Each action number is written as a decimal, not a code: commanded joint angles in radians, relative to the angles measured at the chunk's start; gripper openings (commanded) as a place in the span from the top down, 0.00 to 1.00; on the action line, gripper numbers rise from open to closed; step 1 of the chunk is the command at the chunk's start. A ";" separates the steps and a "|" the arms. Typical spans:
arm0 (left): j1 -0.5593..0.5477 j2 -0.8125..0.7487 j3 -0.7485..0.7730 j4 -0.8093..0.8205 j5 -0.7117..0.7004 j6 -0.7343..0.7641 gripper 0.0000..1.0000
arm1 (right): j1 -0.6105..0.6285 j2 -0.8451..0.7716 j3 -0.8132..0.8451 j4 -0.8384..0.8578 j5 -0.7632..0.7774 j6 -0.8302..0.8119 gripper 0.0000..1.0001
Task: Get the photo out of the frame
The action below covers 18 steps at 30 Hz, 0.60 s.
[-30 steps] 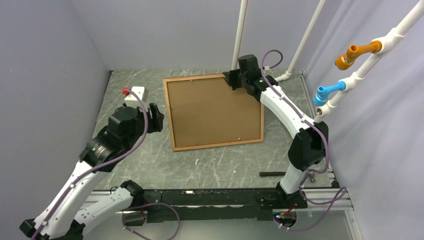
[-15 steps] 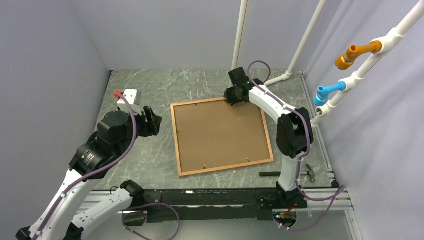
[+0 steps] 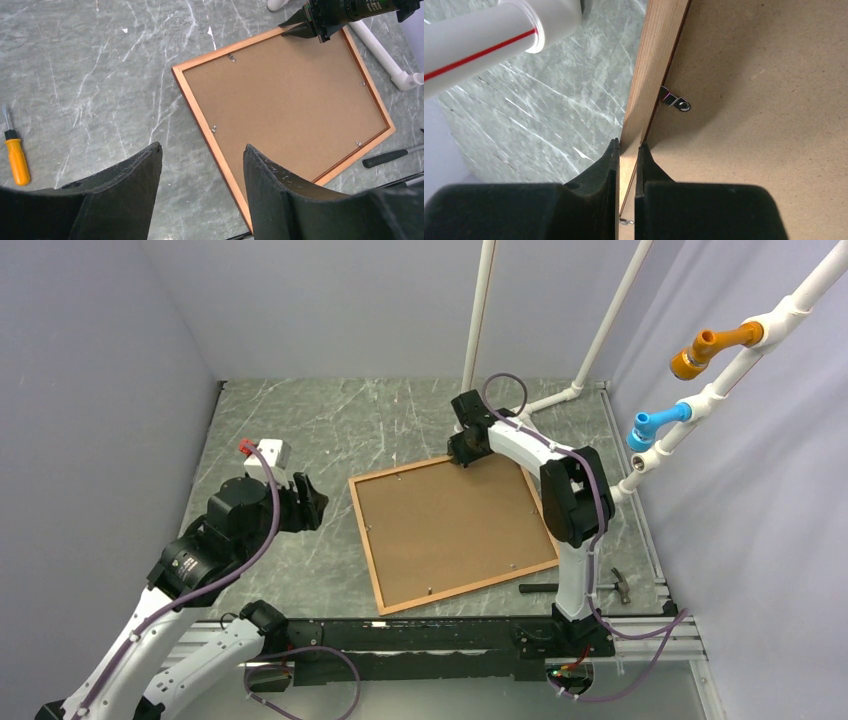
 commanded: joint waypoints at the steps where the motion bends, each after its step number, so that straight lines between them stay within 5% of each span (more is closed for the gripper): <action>1: 0.003 -0.016 -0.018 0.010 0.027 -0.031 0.36 | 0.008 -0.018 -0.010 0.067 0.050 -0.139 1.00; 14: 0.003 -0.005 -0.057 -0.001 0.026 -0.034 0.33 | -0.003 -0.078 -0.160 0.280 0.056 -0.304 1.00; 18: 0.004 -0.003 -0.073 -0.010 0.013 -0.056 0.25 | -0.003 -0.076 -0.124 0.291 0.037 -0.378 0.95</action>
